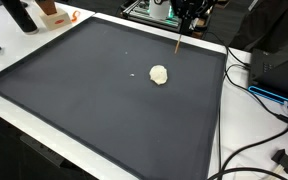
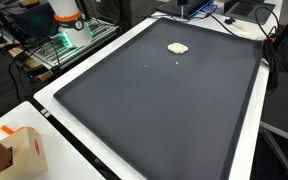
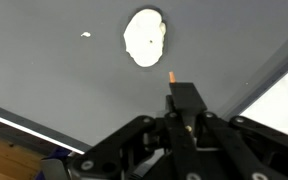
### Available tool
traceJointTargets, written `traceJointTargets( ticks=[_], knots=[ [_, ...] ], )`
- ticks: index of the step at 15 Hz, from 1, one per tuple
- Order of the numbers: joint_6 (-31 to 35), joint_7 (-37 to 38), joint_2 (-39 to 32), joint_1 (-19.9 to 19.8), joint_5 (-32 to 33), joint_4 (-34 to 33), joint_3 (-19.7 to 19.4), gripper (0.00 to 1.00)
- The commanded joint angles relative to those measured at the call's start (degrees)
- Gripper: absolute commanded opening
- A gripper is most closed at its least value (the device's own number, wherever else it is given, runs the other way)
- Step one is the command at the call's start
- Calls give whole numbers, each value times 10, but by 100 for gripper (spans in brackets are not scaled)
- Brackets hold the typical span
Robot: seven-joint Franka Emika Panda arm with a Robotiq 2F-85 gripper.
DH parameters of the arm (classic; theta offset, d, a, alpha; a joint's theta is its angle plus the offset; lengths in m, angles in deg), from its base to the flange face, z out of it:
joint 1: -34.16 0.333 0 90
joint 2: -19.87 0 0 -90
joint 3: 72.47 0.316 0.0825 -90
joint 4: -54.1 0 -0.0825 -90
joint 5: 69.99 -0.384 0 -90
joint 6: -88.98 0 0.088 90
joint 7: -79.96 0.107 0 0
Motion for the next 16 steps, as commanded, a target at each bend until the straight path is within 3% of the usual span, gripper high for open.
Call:
traceJointTargets(
  ticks=[1, 12, 13, 16],
  knots=[
    [-5, -1, 5, -2, 0, 0, 4, 13],
    [-10, 5, 14, -2, 8, 3, 8, 13],
    [-10, 5, 14, -2, 8, 4, 8, 3],
    [7, -64, -28, -5, -99, -11, -4, 3]
  ],
)
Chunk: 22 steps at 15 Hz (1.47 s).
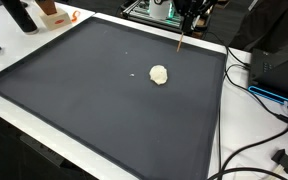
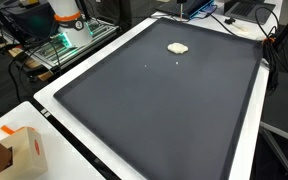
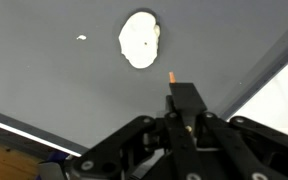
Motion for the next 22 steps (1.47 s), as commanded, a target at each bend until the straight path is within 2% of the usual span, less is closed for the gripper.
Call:
traceJointTargets(
  ticks=[1, 6, 12, 17, 22],
  knots=[
    [16, -67, -44, -6, -97, -16, -9, 3],
    [34, -164, -91, -24, -213, -41, -7, 3],
    [12, -290, -137, -58, -345, -76, 7, 3],
    [-10, -345, -160, -86, -402, -95, 16, 3],
    [-46, -353, -178, -105, -429, -109, 13, 3]
  ],
)
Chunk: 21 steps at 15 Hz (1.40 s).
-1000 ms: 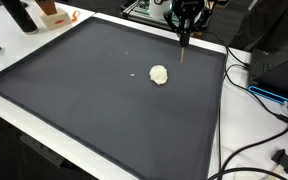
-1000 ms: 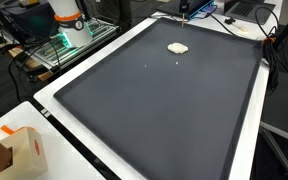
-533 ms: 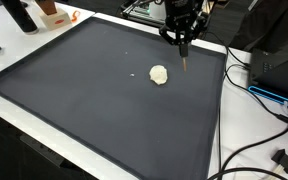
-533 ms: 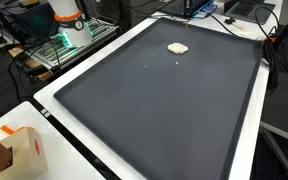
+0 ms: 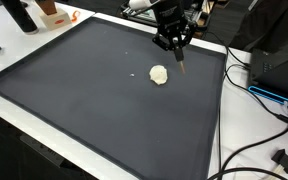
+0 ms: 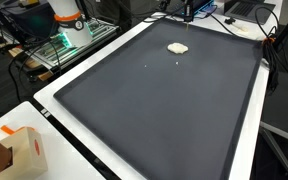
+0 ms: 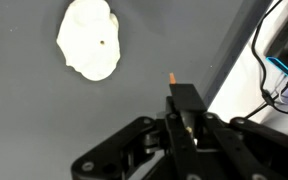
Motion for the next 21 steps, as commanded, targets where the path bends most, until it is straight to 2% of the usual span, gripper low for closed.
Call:
traceJointTargets(
  ticks=[1, 5, 14, 21],
  knots=[
    [-39, -18, -18, -21, -32, -17, 7, 3],
    [-63, -23, -31, -30, -53, -25, 4, 3],
    [-108, -79, -61, -48, -145, -40, -4, 3],
    [-115, -59, -83, -47, -153, -44, -18, 3]
  ],
)
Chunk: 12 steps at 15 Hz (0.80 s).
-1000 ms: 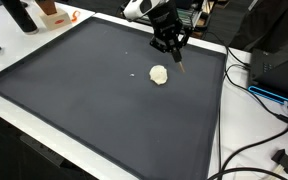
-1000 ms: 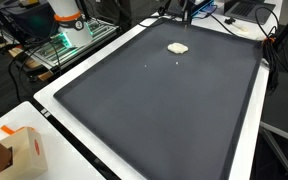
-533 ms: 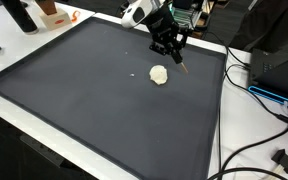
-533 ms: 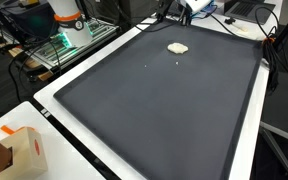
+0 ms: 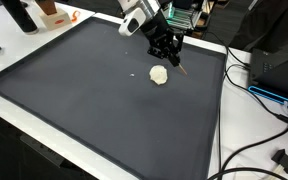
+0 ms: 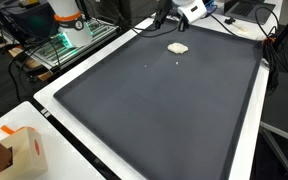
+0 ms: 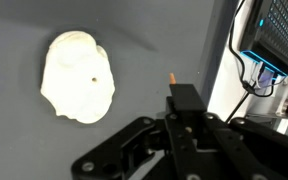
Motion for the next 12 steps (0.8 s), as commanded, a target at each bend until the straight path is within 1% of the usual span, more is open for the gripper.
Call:
traceJointTargets(
  ticks=[1, 2, 12],
  knots=[
    [-13, 8, -17, 0, -14, -10, -9, 3],
    [-2, 21, -20, 4, -11, -9, -12, 3],
    [-3, 109, -28, 4, -21, -18, -15, 3]
  ],
)
